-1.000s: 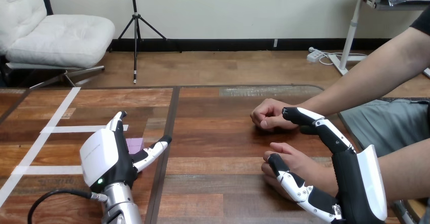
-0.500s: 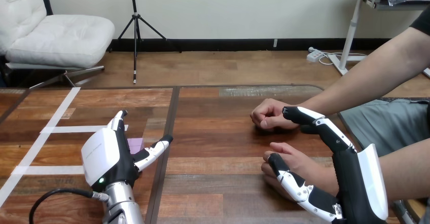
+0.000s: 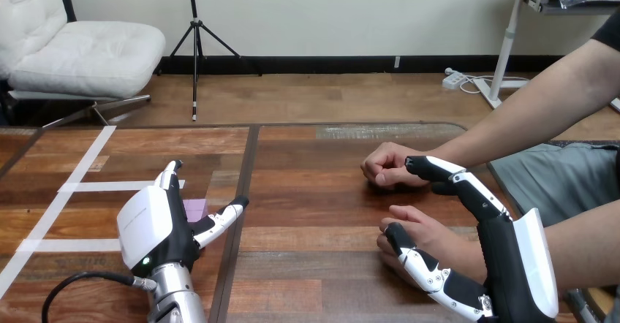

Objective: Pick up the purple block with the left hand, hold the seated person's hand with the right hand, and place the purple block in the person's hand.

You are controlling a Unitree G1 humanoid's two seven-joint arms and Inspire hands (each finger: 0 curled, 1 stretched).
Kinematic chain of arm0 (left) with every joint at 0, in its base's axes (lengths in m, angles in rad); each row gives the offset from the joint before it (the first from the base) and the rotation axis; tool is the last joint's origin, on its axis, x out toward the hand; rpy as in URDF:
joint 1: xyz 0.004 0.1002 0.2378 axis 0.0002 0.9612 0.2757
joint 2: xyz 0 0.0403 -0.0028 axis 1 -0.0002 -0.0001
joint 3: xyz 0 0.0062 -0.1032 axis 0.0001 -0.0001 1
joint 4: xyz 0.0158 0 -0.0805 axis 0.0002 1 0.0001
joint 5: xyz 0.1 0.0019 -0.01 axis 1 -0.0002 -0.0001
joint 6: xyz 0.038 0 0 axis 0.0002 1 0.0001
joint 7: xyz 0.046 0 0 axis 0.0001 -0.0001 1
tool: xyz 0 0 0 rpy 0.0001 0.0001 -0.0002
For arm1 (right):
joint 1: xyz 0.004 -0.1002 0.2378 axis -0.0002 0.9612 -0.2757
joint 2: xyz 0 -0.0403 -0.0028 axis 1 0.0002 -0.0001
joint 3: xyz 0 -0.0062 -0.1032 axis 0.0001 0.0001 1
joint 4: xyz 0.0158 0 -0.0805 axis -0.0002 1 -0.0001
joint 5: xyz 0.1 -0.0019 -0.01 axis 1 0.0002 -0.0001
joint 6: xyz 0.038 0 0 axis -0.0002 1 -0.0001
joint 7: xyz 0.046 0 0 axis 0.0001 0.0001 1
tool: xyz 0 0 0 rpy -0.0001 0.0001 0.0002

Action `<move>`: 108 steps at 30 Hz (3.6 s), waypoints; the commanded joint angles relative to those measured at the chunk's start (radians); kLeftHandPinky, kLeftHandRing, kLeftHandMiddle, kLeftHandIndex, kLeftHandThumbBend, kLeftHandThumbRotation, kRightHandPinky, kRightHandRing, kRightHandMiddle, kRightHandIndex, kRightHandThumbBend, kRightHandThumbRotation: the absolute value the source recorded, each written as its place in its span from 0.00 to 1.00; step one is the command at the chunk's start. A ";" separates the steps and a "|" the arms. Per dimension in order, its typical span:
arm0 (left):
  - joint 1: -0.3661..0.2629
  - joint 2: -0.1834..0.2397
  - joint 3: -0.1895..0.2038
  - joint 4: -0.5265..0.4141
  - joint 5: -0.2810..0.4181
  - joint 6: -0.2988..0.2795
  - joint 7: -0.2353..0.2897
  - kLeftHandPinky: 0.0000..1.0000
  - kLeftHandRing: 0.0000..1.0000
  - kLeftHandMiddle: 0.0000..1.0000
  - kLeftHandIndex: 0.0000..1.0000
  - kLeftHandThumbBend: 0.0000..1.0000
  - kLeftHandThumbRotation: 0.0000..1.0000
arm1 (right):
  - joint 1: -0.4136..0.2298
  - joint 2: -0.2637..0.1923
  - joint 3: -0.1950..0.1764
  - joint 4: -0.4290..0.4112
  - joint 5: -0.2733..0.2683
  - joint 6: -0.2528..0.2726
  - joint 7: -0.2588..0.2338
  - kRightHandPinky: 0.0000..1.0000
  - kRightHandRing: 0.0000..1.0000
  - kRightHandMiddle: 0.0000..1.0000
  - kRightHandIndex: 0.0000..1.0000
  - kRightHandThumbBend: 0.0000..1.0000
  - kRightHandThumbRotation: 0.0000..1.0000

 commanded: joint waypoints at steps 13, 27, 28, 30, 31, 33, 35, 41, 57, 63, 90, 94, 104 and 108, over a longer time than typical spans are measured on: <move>-0.086 0.005 -0.006 0.011 -0.003 -0.013 -0.007 0.79 0.85 0.88 0.89 0.89 0.59 | -0.023 -0.007 -0.008 -0.065 0.023 0.011 0.013 0.71 0.77 0.76 0.75 0.48 0.26; -0.100 0.008 -0.010 0.033 0.001 -0.022 -0.004 0.80 0.86 0.88 0.89 0.87 0.56 | -0.021 -0.006 -0.009 -0.072 0.017 0.015 0.013 0.71 0.76 0.76 0.75 0.49 0.25; -0.101 0.008 -0.010 0.035 0.001 -0.023 -0.004 0.80 0.86 0.88 0.89 0.87 0.56 | -0.020 -0.006 -0.009 -0.073 0.016 0.015 0.013 0.71 0.76 0.76 0.75 0.49 0.25; -0.104 0.009 -0.012 0.039 0.003 -0.023 -0.004 0.80 0.86 0.89 0.89 0.86 0.56 | -0.019 -0.006 -0.010 -0.077 0.016 0.019 0.015 0.71 0.76 0.76 0.75 0.48 0.25; -0.105 0.009 -0.012 0.041 0.003 -0.023 -0.003 0.80 0.86 0.89 0.89 0.86 0.56 | -0.019 -0.007 -0.010 -0.078 0.015 0.019 0.016 0.71 0.76 0.76 0.75 0.48 0.25; -0.109 0.010 -0.014 0.045 0.005 -0.021 -0.006 0.80 0.86 0.89 0.89 0.86 0.55 | -0.018 -0.007 -0.010 -0.081 0.015 0.023 0.017 0.71 0.76 0.76 0.75 0.48 0.25; -0.112 0.011 -0.017 0.048 0.007 -0.018 -0.009 0.80 0.86 0.89 0.89 0.85 0.55 | -0.018 -0.008 -0.010 -0.082 0.015 0.023 0.018 0.70 0.76 0.76 0.75 0.48 0.25; -0.122 0.014 -0.026 0.057 0.015 -0.008 -0.014 0.80 0.87 0.89 0.89 0.84 0.55 | -0.021 -0.010 -0.009 -0.079 0.017 0.019 0.016 0.70 0.76 0.76 0.75 0.48 0.25; -0.150 0.018 -0.042 0.087 0.022 0.016 -0.024 0.82 0.87 0.89 0.88 0.80 0.54 | -0.022 -0.007 -0.010 -0.078 0.012 0.020 0.009 0.69 0.76 0.75 0.75 0.48 0.26; -0.157 0.020 -0.042 0.094 0.021 0.018 -0.027 0.82 0.87 0.88 0.88 0.80 0.52 | -0.020 -0.006 -0.011 -0.082 0.010 0.024 0.009 0.69 0.76 0.75 0.75 0.49 0.27; -0.187 0.032 -0.070 0.123 0.028 0.075 -0.054 0.81 0.85 0.87 0.87 0.77 0.51 | -0.014 -0.007 -0.013 -0.088 0.009 0.023 0.009 0.68 0.75 0.75 0.74 0.48 0.28; -0.187 0.034 -0.071 0.125 0.026 0.076 -0.059 0.81 0.85 0.87 0.87 0.77 0.50 | -0.013 -0.007 -0.013 -0.089 0.009 0.022 0.010 0.68 0.75 0.75 0.74 0.48 0.28; -0.187 0.036 -0.067 0.130 0.021 0.076 -0.068 0.80 0.85 0.87 0.87 0.76 0.47 | -0.011 -0.009 -0.013 -0.090 0.013 0.022 0.013 0.68 0.75 0.75 0.75 0.48 0.28; -0.186 0.037 -0.065 0.131 0.018 0.075 -0.072 0.80 0.85 0.87 0.87 0.76 0.47 | -0.009 -0.009 -0.013 -0.092 0.013 0.023 0.013 0.69 0.75 0.75 0.75 0.48 0.28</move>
